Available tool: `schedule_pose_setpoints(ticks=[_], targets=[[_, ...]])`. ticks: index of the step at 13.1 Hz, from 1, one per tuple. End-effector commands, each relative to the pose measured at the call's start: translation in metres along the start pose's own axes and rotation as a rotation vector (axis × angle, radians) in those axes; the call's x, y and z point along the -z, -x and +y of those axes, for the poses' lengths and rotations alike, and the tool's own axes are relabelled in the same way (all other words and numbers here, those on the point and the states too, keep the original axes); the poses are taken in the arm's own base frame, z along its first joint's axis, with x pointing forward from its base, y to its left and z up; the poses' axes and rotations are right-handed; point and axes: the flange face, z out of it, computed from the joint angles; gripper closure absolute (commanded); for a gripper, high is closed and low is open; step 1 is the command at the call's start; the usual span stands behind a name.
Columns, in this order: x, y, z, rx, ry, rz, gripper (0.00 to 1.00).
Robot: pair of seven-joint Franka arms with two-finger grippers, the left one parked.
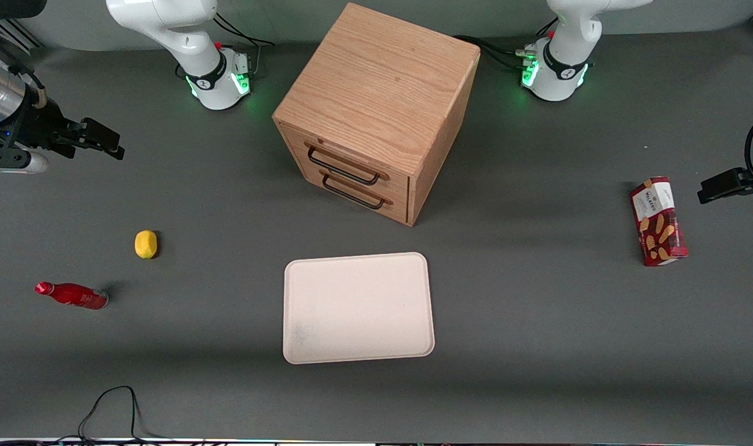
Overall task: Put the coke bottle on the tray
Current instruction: 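Move the right gripper over the red Coca-Cola bottle lying on the table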
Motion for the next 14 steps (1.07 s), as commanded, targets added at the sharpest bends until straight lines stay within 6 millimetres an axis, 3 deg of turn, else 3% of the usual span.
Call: schedule_pose_setpoints(ticks=[1, 5, 7, 9, 14], targets=[[0.003, 0.0, -0.002, -0.029, 0.016, -0.004, 0.0], [-0.002, -0.012, 0.007, -0.024, 0.011, -0.014, 0.0], [-0.011, -0.037, 0.033, -0.033, 0.011, -0.01, 0.0], [-0.034, -0.066, 0.075, 0.044, 0.012, 0.009, 0.0], [-0.114, -0.122, 0.177, 0.265, 0.074, 0.018, 0.0]])
